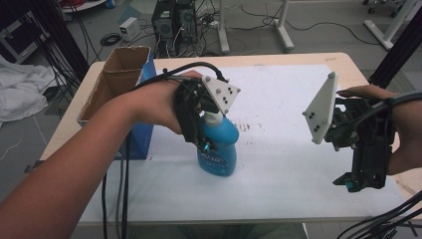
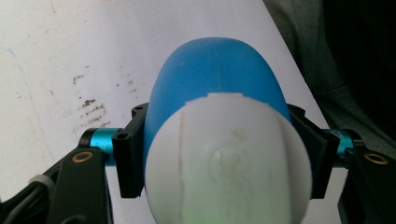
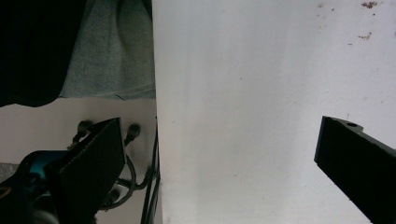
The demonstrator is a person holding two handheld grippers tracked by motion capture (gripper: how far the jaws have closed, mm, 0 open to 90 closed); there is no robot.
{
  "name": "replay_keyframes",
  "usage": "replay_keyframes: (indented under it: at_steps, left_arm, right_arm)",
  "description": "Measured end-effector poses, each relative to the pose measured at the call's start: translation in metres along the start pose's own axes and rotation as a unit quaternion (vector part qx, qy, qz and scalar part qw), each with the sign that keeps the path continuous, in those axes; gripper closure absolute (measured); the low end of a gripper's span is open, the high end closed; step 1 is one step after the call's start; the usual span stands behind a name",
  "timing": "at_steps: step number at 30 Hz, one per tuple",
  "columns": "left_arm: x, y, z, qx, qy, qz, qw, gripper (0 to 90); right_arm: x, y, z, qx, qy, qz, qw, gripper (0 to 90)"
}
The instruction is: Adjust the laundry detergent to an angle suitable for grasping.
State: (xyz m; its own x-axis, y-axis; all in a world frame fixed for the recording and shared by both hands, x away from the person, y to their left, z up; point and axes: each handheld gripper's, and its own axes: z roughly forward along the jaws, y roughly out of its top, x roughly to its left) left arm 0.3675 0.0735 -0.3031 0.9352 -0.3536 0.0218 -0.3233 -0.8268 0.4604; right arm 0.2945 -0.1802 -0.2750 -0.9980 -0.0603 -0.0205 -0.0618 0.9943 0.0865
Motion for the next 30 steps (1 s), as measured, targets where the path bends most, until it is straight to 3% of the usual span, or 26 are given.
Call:
replay_keyframes:
  at_steps: [8,19,30]
  left_arm:
    - [-0.002,-0.002,-0.005,0.004,0.006,-0.012,0.9999,28.9]
    - [-0.005,-0.005,-0.017,0.031,0.017,-0.032,0.9989,24.8]
    - [-0.005,-0.005,-0.028,0.077,0.026,-0.059,0.995,20.4]
  right_arm:
    - [0.0,0.002,0.0,0.0,-0.001,-0.003,1.0,1.1]
    - [-0.002,0.005,0.0,-0.001,-0.001,-0.009,1.0,1.1]
    - [-0.003,0.008,0.0,-0.001,-0.001,-0.014,0.9999,1.1]
